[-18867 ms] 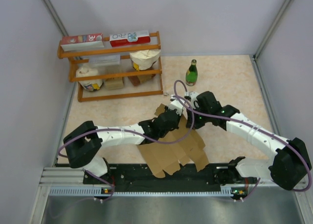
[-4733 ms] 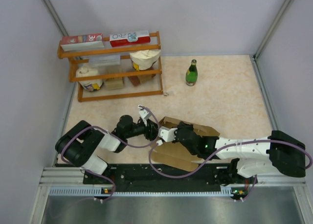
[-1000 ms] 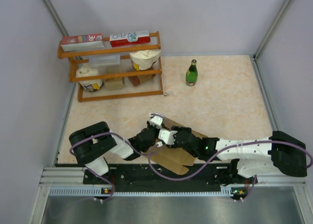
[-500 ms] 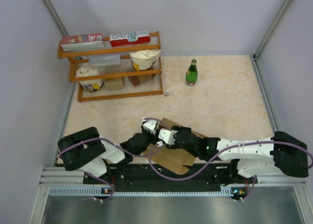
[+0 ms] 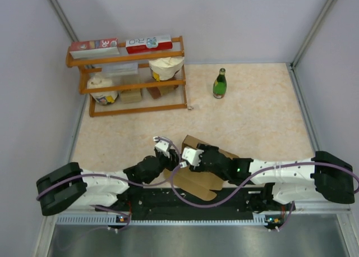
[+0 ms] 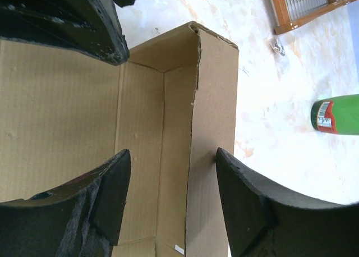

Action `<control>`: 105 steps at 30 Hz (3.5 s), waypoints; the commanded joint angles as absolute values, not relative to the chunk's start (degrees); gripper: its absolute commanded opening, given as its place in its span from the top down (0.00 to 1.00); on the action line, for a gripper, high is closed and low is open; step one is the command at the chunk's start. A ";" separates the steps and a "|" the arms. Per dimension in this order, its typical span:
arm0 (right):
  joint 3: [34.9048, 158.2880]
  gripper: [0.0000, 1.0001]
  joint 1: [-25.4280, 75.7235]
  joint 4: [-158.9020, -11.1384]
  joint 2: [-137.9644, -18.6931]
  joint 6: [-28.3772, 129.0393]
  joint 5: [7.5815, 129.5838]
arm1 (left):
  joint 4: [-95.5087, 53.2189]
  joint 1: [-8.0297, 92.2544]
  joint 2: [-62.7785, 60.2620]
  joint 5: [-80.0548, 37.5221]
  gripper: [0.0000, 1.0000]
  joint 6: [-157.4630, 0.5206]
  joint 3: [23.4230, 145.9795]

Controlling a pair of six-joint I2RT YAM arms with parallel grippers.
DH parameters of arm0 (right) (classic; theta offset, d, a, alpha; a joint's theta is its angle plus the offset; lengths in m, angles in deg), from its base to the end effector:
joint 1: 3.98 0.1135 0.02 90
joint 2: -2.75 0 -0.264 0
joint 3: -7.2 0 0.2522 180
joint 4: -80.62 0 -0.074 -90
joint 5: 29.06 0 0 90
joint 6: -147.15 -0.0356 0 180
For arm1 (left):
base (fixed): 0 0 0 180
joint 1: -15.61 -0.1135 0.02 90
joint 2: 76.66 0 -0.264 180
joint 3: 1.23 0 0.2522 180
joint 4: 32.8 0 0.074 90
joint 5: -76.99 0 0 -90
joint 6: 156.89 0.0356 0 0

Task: Fold the paper box

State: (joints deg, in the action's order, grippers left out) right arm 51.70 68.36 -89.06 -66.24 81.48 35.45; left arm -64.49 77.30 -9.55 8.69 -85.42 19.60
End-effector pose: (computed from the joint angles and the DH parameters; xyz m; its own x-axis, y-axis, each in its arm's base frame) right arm 0.0880 0.2259 0.1948 0.1524 -0.7472 -0.6469 -0.7574 0.3322 -0.5621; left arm 0.1042 -0.1656 0.1475 -0.3193 -0.0299 -0.9472 0.5767 0.7870 -0.2192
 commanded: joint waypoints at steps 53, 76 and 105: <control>70.55 0.32 44.38 -31.65 -43.40 17.08 36.05 | -33.56 77.93 -35.87 -4.11 0.55 -86.24 26.32; 59.64 0.52 39.53 -32.52 -41.37 8.89 46.17 | -31.27 63.87 0.48 -29.25 0.60 -75.34 66.21; 56.82 0.93 39.61 -44.91 -47.43 17.93 45.65 | -17.65 60.88 26.17 -45.44 0.71 -69.44 79.68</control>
State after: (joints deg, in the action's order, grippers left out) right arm 56.10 40.07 -39.16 -46.72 12.66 47.42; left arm -18.79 61.65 26.27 -44.64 -71.16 81.06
